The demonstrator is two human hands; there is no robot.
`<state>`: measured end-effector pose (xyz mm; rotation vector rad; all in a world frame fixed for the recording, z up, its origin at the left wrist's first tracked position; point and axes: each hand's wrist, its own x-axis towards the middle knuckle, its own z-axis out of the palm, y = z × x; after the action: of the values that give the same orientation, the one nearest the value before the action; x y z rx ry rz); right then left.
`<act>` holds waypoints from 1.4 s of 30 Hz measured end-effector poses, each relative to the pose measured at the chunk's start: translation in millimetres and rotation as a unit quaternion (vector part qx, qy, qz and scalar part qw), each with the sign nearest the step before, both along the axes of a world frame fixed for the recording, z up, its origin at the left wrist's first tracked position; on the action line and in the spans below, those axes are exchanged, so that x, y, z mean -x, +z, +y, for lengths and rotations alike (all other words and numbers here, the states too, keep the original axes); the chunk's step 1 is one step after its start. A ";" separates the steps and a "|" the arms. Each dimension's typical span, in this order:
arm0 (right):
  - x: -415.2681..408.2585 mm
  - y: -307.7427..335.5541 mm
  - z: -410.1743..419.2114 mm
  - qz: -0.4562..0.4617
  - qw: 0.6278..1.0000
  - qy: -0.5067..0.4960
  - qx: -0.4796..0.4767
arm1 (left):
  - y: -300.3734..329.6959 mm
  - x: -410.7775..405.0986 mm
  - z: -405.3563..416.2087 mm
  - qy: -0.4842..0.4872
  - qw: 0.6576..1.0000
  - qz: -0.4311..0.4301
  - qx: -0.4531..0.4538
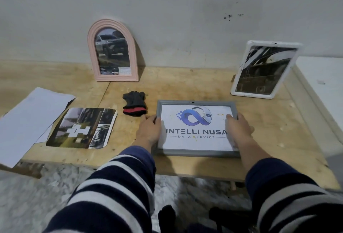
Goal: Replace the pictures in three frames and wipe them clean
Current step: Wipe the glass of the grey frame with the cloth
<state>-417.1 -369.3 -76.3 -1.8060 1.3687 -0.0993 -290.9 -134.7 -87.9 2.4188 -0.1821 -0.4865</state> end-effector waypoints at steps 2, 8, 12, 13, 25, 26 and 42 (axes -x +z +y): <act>-7.6 1.8 6.1 0.050 0.996 0.044 0.065 | 1.1 0.7 11.5 0.013 0.997 -0.061 -0.034; -52.9 1.3 53.3 0.105 0.960 0.198 0.167 | -8.6 1.8 49.7 0.071 0.973 -0.180 -0.123; -97.4 3.8 98.0 0.052 0.927 0.315 0.195 | -27.8 2.0 66.9 0.014 0.968 -0.203 -0.144; -108.8 3.1 110.8 0.033 0.916 0.346 0.201 | -34.4 4.6 71.8 -0.007 0.966 -0.203 -0.160; -232.7 12.2 194.7 0.008 0.920 0.357 0.161 | -45.6 8.2 74.7 0.001 0.956 -0.245 -0.160; -238.9 11.4 196.8 0.022 0.928 0.345 0.140 | -44.8 8.8 74.2 0.004 0.956 -0.246 -0.160; -212.1 24.3 157.3 -0.137 0.953 0.263 -0.063 | -46.8 6.7 78.4 0.013 0.960 -0.253 -0.118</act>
<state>-205.0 -212.0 -52.0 -1.9054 0.6567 0.0218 -297.6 -56.3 -134.7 2.7348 -0.3244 0.1449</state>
